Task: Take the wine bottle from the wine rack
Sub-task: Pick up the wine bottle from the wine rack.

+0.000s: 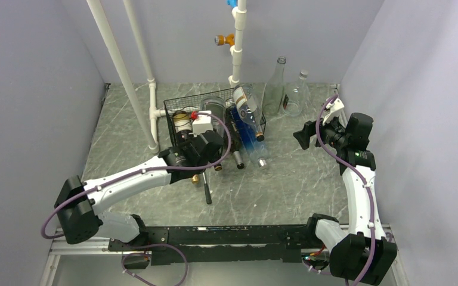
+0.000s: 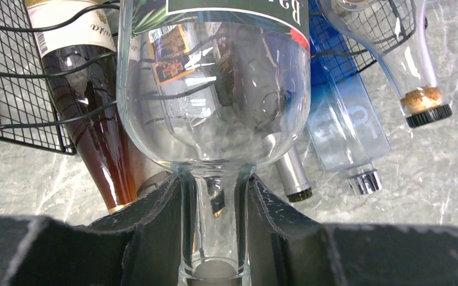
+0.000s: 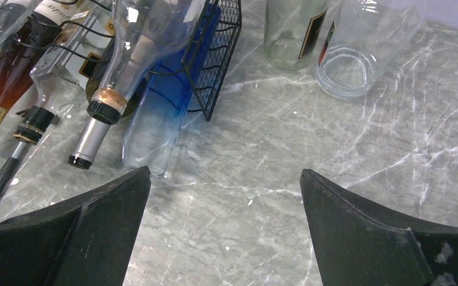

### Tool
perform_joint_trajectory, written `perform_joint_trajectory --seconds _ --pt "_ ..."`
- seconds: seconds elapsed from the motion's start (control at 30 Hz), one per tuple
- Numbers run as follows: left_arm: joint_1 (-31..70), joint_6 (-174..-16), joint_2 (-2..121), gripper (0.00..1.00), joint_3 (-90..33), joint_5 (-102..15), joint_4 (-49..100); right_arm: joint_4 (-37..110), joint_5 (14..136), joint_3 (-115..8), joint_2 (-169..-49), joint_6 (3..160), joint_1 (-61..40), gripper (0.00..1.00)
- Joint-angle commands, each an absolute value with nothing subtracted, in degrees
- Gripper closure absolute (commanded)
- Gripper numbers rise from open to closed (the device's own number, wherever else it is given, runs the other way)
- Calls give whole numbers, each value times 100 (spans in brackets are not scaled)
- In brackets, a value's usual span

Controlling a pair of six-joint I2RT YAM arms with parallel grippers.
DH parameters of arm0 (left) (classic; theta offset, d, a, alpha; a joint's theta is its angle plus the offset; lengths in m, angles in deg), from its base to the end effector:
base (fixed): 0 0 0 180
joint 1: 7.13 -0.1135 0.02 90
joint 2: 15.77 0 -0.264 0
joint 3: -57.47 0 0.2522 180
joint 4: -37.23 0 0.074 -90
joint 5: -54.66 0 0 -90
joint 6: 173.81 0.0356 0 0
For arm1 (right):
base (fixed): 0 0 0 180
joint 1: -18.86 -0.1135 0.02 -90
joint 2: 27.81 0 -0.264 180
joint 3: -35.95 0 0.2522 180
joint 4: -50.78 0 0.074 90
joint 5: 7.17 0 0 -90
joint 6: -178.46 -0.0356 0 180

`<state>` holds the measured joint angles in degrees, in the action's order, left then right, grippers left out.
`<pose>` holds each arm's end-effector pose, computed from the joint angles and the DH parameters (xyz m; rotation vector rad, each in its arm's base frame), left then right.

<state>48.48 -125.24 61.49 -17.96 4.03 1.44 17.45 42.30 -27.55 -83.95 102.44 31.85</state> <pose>0.1848 -0.2301 0.3010 -0.1045 2.0705 -0.2685 0.2136 -0.0255 0.3208 -0.4505 1.8773 0.4011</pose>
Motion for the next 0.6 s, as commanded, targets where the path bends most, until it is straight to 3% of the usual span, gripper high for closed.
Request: perform_joint_trajectory --seconds 0.0,0.57 --pt "4876 -12577 5395 100 -1862 653 1177 2008 4161 -2713 -8308 10314 3204 0" --pt "4885 -12050 4611 100 -1229 -198 1539 2015 4082 -2668 -8266 10384 3213 0"
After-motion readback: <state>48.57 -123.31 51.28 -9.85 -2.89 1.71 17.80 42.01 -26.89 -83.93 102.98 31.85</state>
